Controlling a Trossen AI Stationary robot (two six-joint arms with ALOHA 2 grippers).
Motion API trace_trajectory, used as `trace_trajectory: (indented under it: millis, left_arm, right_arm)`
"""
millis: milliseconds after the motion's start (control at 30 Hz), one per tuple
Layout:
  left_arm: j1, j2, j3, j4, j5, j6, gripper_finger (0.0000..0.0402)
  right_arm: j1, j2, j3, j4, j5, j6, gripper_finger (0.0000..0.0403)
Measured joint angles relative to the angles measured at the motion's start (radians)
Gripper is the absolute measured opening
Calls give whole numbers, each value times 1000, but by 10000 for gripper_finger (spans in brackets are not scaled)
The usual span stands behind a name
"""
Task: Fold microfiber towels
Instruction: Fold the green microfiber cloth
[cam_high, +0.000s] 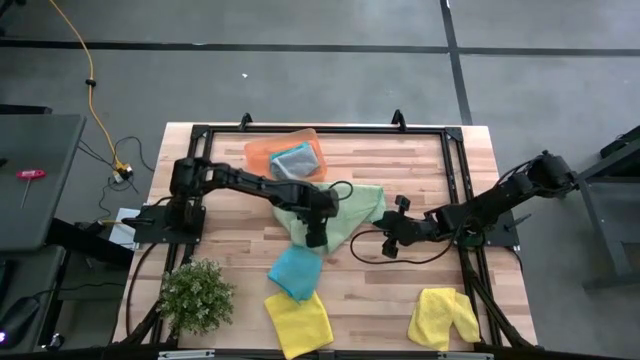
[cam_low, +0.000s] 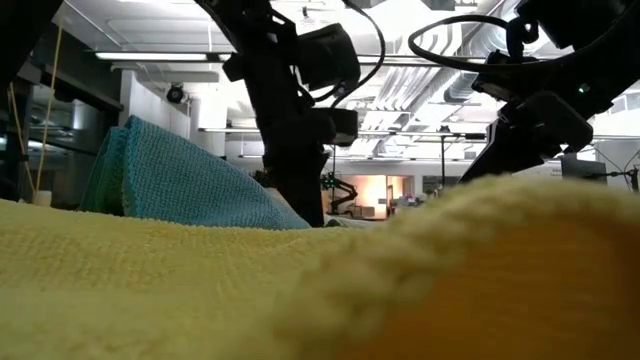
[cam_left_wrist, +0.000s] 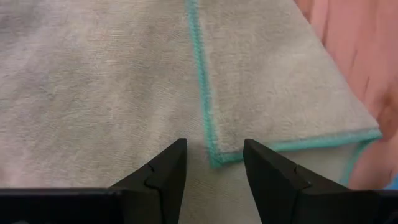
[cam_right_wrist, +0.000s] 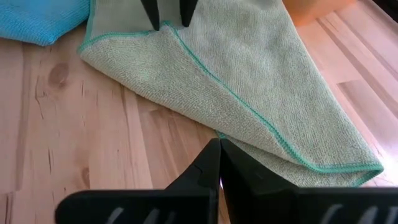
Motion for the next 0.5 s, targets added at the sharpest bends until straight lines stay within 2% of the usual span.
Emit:
trace_trajectory:
  millis: [267,500]
  left_arm:
    - [20,0,0,1,161,-71,145]
    - [20,0,0,6,204,-91,145]
  right_arm:
    - [0,0,0,0,0,-2,0]
    - [0,0,0,0,0,-4,0]
